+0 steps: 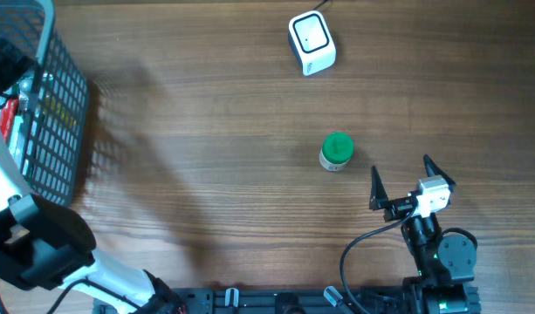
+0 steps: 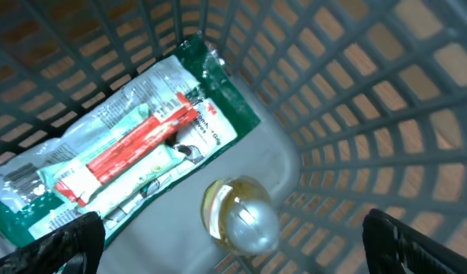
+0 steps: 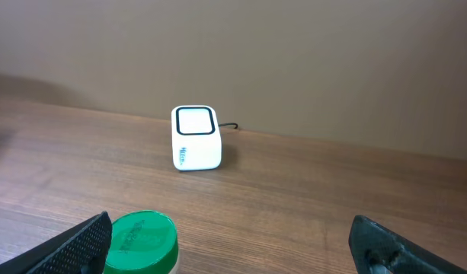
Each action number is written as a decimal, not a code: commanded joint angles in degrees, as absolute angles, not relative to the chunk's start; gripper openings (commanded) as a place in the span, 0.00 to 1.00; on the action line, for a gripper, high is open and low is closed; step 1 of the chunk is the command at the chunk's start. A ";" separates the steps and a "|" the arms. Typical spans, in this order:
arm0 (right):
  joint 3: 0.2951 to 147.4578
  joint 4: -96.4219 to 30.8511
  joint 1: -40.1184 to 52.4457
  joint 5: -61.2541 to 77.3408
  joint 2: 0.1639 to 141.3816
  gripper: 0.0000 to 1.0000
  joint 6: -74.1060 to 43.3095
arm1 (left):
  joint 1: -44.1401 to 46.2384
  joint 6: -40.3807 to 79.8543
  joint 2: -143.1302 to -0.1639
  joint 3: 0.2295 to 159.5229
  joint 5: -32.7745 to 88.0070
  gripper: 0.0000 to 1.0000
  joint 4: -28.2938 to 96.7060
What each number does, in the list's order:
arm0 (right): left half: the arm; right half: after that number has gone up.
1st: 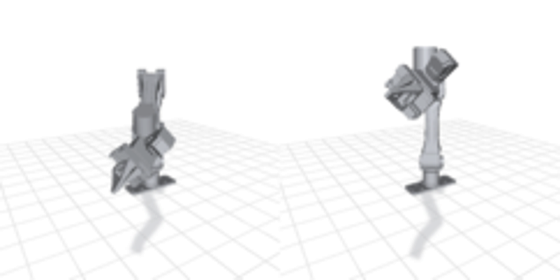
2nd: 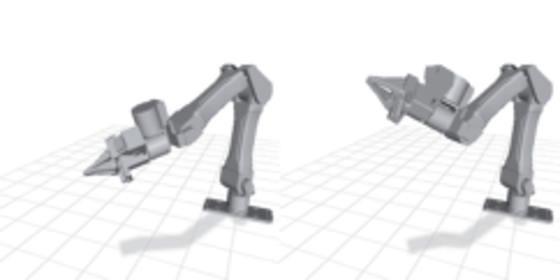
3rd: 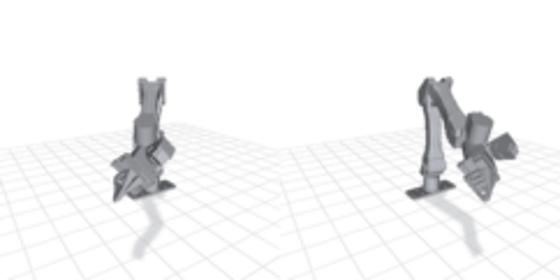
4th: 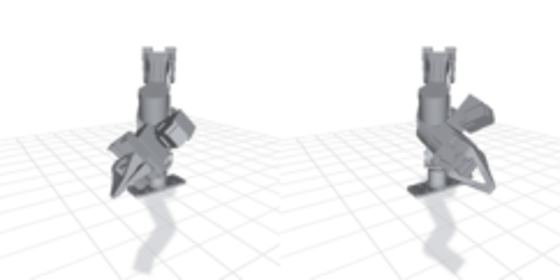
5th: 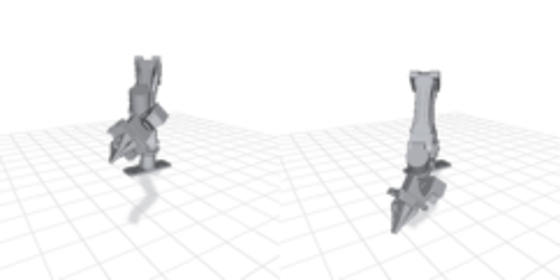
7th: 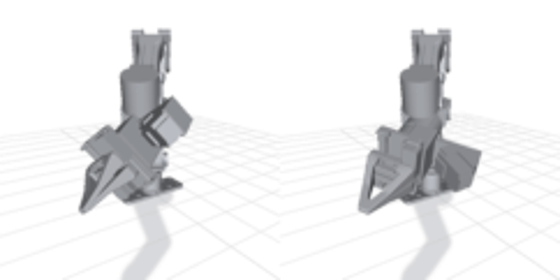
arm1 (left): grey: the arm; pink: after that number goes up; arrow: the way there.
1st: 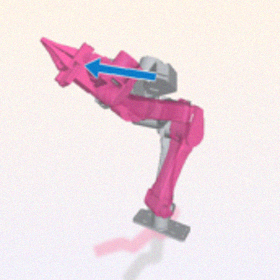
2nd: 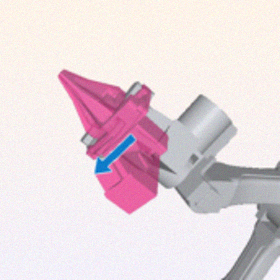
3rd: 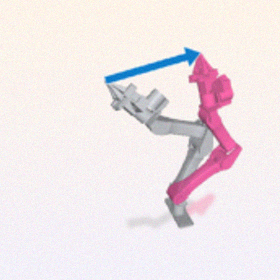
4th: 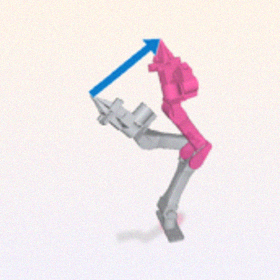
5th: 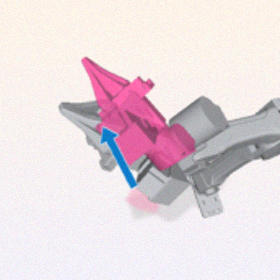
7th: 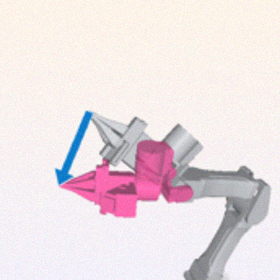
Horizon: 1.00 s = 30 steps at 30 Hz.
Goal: Scan the item barcode
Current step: 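Reach the left gripper into the basket and grasp the oil bottle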
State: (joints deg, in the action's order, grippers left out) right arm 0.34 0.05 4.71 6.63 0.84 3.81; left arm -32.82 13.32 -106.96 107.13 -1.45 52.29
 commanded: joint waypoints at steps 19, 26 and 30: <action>0.30 0.40 4.43 7.35 0.82 1.00 4.14 | -32.97 10.66 -118.04 106.87 1.10 0.90 55.37; 0.30 0.40 4.43 7.35 0.80 1.00 4.14 | -32.97 10.70 -119.50 105.36 1.08 0.77 54.83; 0.30 0.40 4.43 7.35 0.80 1.00 4.14 | -32.97 10.70 -119.83 105.16 1.08 0.69 54.57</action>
State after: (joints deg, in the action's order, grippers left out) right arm 0.36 0.03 4.71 6.63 0.84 3.79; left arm -33.10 11.18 -118.45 106.00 0.82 54.85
